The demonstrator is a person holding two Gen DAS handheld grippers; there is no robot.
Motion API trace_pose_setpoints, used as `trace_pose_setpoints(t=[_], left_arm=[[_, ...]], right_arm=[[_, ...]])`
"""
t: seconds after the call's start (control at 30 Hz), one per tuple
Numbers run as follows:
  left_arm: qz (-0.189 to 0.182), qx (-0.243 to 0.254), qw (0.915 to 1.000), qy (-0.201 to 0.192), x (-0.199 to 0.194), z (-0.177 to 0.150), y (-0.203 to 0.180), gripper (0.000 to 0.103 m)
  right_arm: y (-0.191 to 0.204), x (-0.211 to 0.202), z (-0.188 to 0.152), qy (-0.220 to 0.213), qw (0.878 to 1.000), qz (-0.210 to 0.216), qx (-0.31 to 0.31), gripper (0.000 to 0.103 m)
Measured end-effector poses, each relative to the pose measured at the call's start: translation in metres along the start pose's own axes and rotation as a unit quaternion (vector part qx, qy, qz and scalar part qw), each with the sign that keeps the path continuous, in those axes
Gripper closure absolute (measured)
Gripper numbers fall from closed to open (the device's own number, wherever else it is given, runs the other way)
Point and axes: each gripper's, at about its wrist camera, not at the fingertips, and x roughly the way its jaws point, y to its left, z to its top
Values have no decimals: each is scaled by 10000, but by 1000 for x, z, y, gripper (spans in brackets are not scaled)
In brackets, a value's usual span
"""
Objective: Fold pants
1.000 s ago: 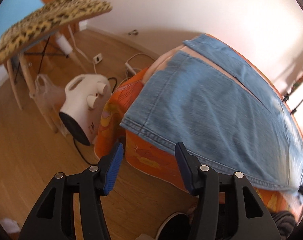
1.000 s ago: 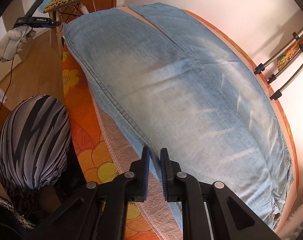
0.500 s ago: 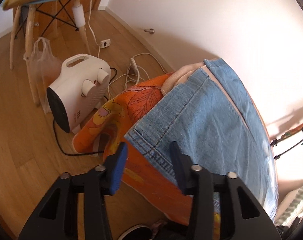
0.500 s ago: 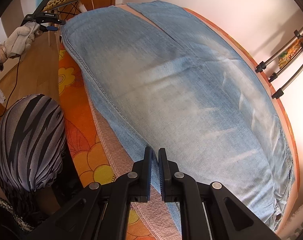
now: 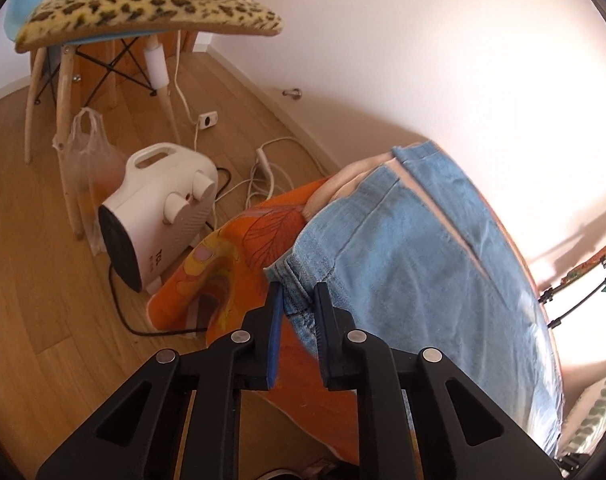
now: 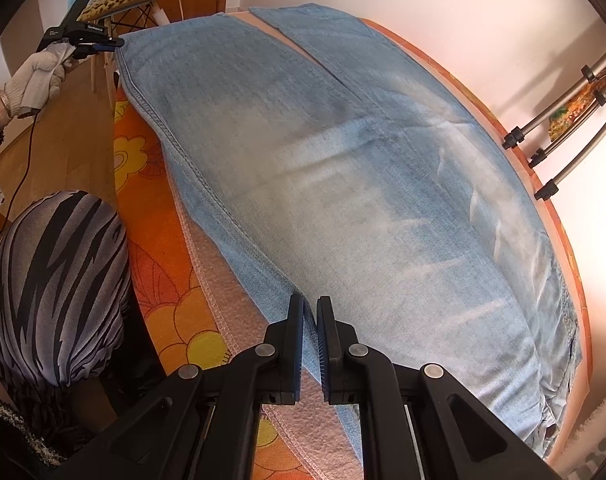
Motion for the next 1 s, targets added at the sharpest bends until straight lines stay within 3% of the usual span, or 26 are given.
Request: trace_pose_setpoints(t=[0.17, 0.6, 0.7, 0.77, 0.83, 0.87, 1.0], left_arm=[[-236, 142, 9993, -250, -14, 21, -19, 90], [-718, 881, 9908, -738, -5, 81, -127, 90], [-749, 989, 9896, -732, 2, 83, -141, 90], [-724, 959, 9901, -730, 9, 85, -145, 90], [-723, 911, 9908, -693, 15, 87, -146, 90], [-704, 914, 9910, -673, 18, 88, -147, 90], [-688, 984, 9905, -667, 22, 91, -154, 90]], right_arm=[[-4, -13, 2, -171, 9997, -180, 49, 99], [-50, -48, 31, -614, 9934, -892, 378, 103], [-70, -49, 37, -637, 9943, -674, 519, 103], [-74, -46, 36, -685, 9957, -223, 575, 99], [-72, -39, 33, -583, 9958, 241, 662, 82], [-67, -37, 30, -578, 9950, 522, 620, 64], [-30, -25, 18, -349, 9910, 1290, 94, 65]])
